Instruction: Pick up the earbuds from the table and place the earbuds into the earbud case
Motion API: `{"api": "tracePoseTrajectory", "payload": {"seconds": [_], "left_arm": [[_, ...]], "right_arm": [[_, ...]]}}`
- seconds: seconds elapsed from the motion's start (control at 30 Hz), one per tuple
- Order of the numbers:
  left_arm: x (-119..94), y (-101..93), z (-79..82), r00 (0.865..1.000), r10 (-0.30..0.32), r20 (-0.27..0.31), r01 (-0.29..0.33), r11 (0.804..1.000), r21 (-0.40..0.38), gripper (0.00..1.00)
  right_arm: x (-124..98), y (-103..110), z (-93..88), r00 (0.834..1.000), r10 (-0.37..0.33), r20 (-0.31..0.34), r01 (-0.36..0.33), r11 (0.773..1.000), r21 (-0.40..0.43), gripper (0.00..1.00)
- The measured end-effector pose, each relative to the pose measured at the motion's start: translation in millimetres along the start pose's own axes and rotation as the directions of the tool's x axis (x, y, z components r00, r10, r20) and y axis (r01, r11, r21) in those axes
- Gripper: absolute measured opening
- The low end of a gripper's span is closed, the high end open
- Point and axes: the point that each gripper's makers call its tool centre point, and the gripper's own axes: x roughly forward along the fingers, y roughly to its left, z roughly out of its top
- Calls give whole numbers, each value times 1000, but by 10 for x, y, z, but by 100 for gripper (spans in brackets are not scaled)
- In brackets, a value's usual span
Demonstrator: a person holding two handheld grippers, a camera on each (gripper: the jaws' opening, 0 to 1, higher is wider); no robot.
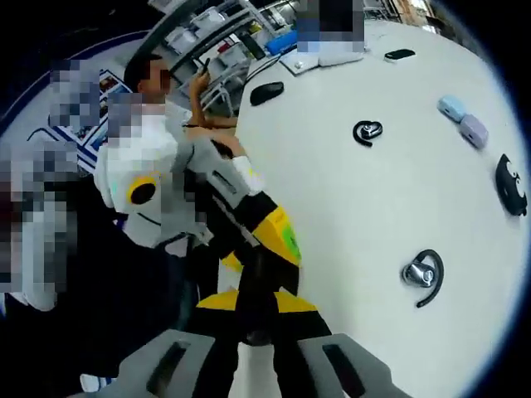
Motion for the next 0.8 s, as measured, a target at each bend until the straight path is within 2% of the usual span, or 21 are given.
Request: {"api": "tracePoseTrajectory", "payload": {"seconds": [0.1, 0.27, 0.37, 0.43, 0.5, 0.57, 0.63, 0.67, 0.73, 0.8], "left_arm": [[-109, 22, 67, 998, 67, 3, -67, 996, 60, 24], [-226, -2, 267, 994, 102, 30, -105, 985, 136, 20], [-229, -8, 351, 995, 94, 46, -100, 982, 158, 16], [-186, -34, 322, 997, 78, 15, -79, 975, 208, 16], [-150, -80, 243, 997, 60, -39, -48, 963, 265, 17], [-117, -67, 231, 995, 80, -66, -52, 934, 353, 18], [-100, -81, 229, 993, 77, -87, -36, 917, 397, 19], [-85, -92, 221, 991, 82, -104, -28, 898, 438, 19], [-69, -99, 212, 988, 92, -122, -21, 875, 483, 20], [-60, -108, 211, 987, 101, -125, -26, 867, 498, 20]], "right_arm": [[30, 49, -30, 1000, 10, 8, -10, 1000, 13, 12], [22, 35, -27, 999, 39, 11, -40, 998, 49, 12], [15, 17, -19, 998, 66, 22, -68, 994, 86, 12], [-4, -15, -2, 997, 77, 26, -79, 992, 93, 12], [-6, -19, 1, 996, 82, 34, -85, 992, 96, 13], [2, 1, -11, 995, 95, 39, -99, 989, 111, 13], [19, 27, -15, 994, 101, 41, -105, 988, 112, 13], [25, 34, -14, 994, 104, 39, -107, 988, 111, 13], [21, 20, -1, 994, 106, 37, -110, 988, 110, 13], [14, 12, 2, 994, 107, 35, -110, 988, 110, 13]]}}
